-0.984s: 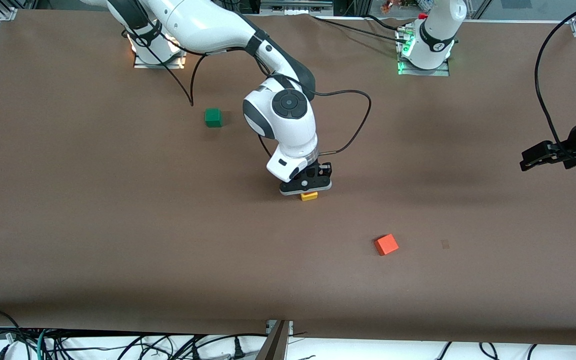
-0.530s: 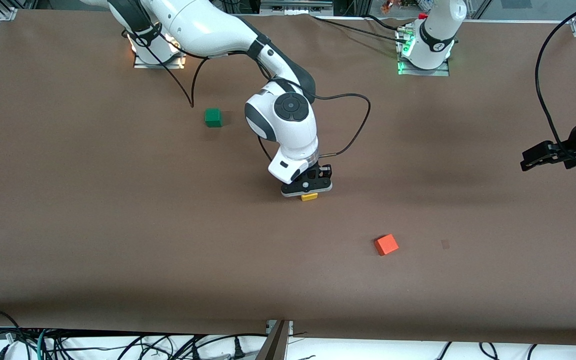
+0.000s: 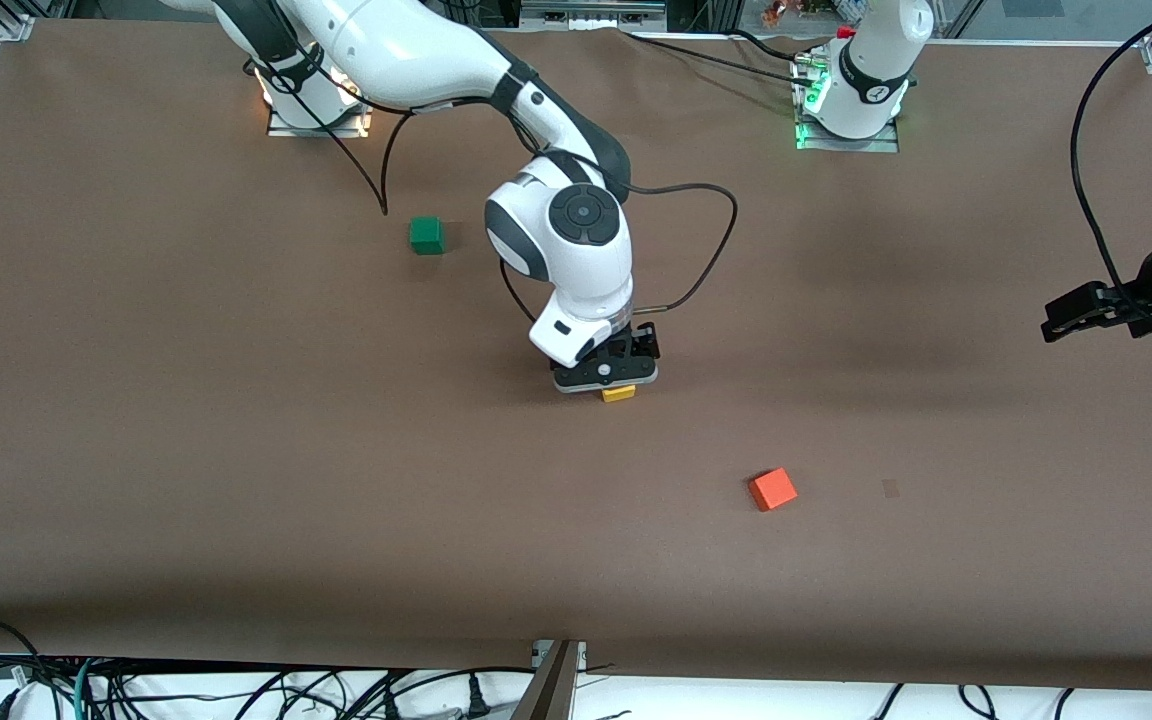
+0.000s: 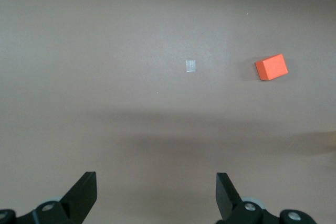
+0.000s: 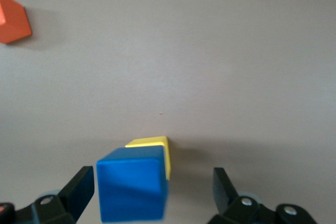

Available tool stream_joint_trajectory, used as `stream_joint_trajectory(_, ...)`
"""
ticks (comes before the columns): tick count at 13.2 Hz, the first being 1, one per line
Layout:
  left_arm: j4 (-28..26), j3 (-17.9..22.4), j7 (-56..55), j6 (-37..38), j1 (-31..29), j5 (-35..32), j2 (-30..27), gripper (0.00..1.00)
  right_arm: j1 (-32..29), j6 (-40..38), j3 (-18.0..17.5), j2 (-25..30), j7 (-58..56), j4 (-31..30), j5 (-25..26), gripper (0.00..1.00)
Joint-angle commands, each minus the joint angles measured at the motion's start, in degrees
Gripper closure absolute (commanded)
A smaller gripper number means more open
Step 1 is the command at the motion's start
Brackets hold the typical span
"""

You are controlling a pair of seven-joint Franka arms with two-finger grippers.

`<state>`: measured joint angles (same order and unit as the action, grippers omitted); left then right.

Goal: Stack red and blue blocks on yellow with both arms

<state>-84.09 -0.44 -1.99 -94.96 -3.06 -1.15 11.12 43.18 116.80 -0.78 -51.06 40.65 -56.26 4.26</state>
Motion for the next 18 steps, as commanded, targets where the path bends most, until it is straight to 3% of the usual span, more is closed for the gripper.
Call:
stream_joint_trajectory(1, 0.59, -0.26, 1.2, 0.04, -0.46, -0.34, -0.14, 0.0, -5.1, -9.37, -0.37, 8.06, -4.5, -0.61, -4.85, 0.0)
stream_joint_trajectory(5, 0.59, -0.26, 1.2, 0.04, -0.46, -0.26, -0.14, 0.0, -18.63, -21.66, 0.07, 16.33, -16.36, -1.14, -14.79, 0.0)
stream_joint_trajectory(9, 0.59, -0.26, 1.2, 0.04, -0.46, -0.26, -0.14, 0.0, -21.29, -31.71, 4.54, 27.65, -19.55, -5.77, -14.63, 0.0)
stream_joint_trajectory(14, 0.59, -0.26, 1.2, 0.04, -0.46, -0.26, -0.14, 0.0, -21.29, -25.23, 6.49, 48.39, -25.17, -33.0, -7.6, 0.0)
stream_joint_trajectory(18, 0.59, -0.26, 1.2, 0.04, -0.46, -0.26, -0.14, 0.0, -21.29, -25.75, 10.17, 50.01, -28.77, -33.83, -8.04, 0.0)
